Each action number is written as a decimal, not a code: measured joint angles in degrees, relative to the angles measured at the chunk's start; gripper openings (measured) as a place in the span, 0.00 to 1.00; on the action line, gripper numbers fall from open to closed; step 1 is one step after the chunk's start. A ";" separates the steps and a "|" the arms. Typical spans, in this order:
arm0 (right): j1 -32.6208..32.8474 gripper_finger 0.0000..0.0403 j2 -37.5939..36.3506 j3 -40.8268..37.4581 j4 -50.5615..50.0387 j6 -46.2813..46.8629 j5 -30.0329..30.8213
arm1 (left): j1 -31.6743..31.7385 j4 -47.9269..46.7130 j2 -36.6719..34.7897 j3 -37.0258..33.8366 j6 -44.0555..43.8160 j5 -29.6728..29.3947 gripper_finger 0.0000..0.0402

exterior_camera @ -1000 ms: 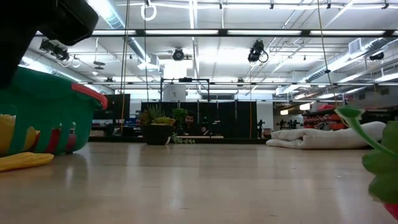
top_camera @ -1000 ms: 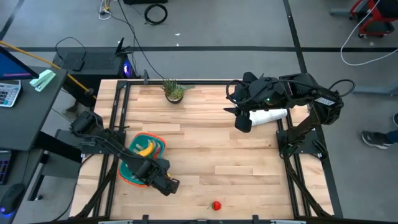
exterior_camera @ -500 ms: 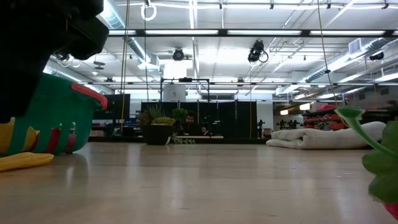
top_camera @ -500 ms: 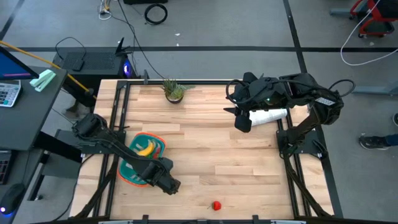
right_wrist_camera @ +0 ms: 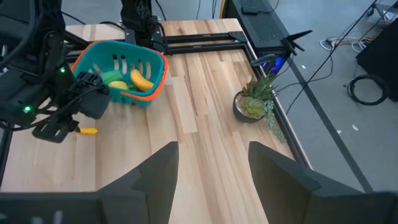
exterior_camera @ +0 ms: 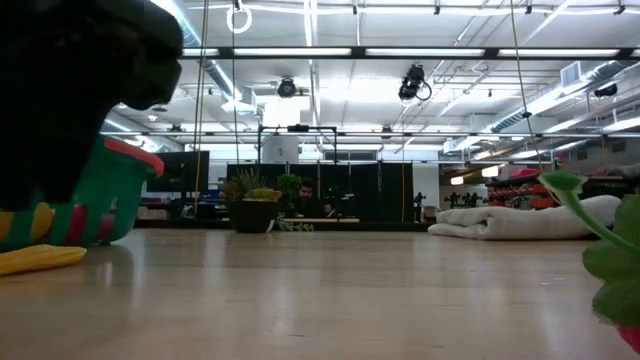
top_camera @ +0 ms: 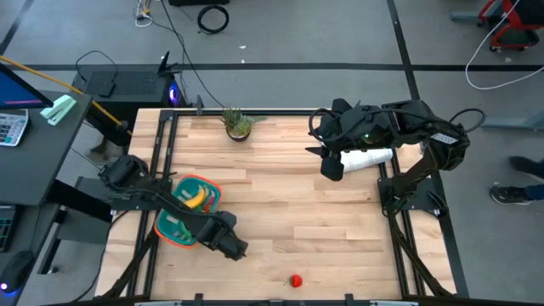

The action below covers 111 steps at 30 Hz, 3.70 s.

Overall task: Pick and placing Produce into tupperware
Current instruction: Put the yellow corn into the blue basket

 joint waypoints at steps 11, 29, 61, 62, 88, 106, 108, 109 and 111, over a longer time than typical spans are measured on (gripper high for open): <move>0.01 0.51 0.01 0.00 -0.02 -0.33 0.01 | 2.12 11.81 0.00 0.00 -1.22 0.99 0.50; 0.00 0.51 -0.01 0.00 -0.02 -1.61 0.01 | 2.43 8.99 0.97 5.48 2.81 1.94 0.42; 0.00 0.51 -0.01 0.00 0.00 -1.47 -0.01 | 1.35 -2.22 7.63 5.18 1.81 2.62 0.41; 0.00 0.51 0.01 -0.02 0.00 -1.50 -0.01 | 1.26 -2.29 8.04 5.18 1.80 2.73 0.41; 0.00 0.51 0.01 -0.02 0.17 -1.41 -0.01 | 2.60 -28.82 9.55 26.73 10.70 2.71 0.02; 0.07 0.51 0.03 -0.02 0.46 4.85 -0.10 | 1.91 -43.97 -3.75 20.85 -11.35 -6.63 0.01; 0.06 0.51 0.03 -0.02 0.42 4.85 -0.14 | 1.58 -44.36 -5.22 14.57 -13.99 -2.38 0.01; 0.07 0.51 0.03 -0.02 0.42 4.84 -0.14 | 1.40 -44.50 -6.09 11.92 -15.63 -0.39 0.02; 0.04 0.51 0.03 -0.02 0.42 4.78 -0.14 | 1.36 -44.13 -8.09 7.88 -18.69 1.86 0.02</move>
